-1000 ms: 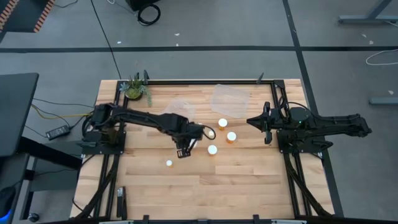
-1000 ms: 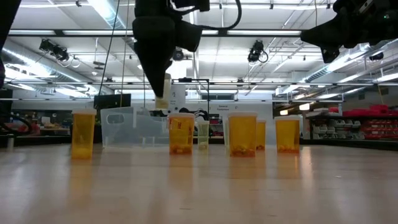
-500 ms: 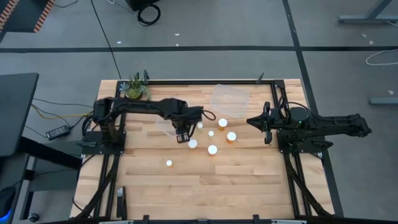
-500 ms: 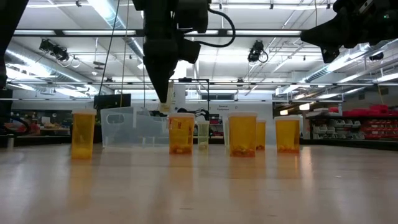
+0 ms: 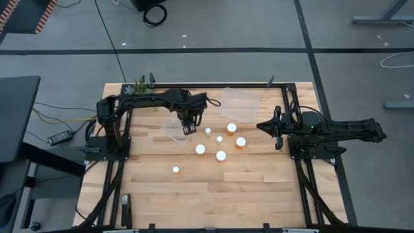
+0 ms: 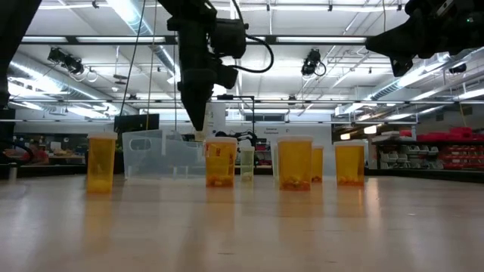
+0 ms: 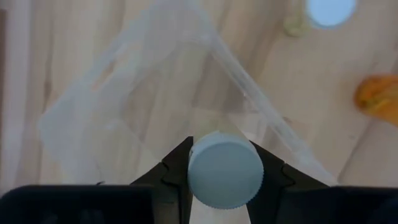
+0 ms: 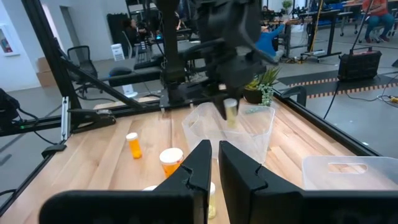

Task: Pick and place medicine bottles into bin by pill shape (circle, oval)
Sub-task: Put the small yellow pill bottle into the left transparent bin

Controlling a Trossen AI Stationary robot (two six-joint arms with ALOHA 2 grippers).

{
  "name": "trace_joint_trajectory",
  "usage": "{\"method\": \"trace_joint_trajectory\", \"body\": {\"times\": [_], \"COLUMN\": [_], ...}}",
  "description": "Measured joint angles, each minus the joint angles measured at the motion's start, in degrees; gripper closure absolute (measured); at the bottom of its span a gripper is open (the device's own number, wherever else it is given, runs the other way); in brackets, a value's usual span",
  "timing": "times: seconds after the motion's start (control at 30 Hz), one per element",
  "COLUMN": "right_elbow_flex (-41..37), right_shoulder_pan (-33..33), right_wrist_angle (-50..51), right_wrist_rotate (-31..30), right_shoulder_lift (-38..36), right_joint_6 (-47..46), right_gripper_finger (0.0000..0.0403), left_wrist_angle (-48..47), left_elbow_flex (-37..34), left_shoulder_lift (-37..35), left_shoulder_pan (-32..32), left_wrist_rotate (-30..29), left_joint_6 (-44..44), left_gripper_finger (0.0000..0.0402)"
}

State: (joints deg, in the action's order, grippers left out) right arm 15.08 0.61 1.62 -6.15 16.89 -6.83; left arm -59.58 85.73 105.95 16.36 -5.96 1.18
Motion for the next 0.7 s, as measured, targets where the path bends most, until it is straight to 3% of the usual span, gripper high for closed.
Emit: {"method": "trace_joint_trajectory", "body": {"times": [0.7], "right_elbow_flex": [0.0], "right_shoulder_pan": [0.0], "right_wrist_angle": [0.0], "right_wrist_rotate": [0.0], "right_shoulder_lift": [0.0], "right_joint_6": [0.0], "right_gripper_finger": [0.0366], "left_wrist_angle": [1.3], "left_elbow_flex": [0.0], "left_shoulder_lift": [0.0], "left_shoulder_pan": [9.5], "left_wrist_rotate": [0.7], "left_joint_6": [3.0], "left_gripper_finger": [0.0290]}}
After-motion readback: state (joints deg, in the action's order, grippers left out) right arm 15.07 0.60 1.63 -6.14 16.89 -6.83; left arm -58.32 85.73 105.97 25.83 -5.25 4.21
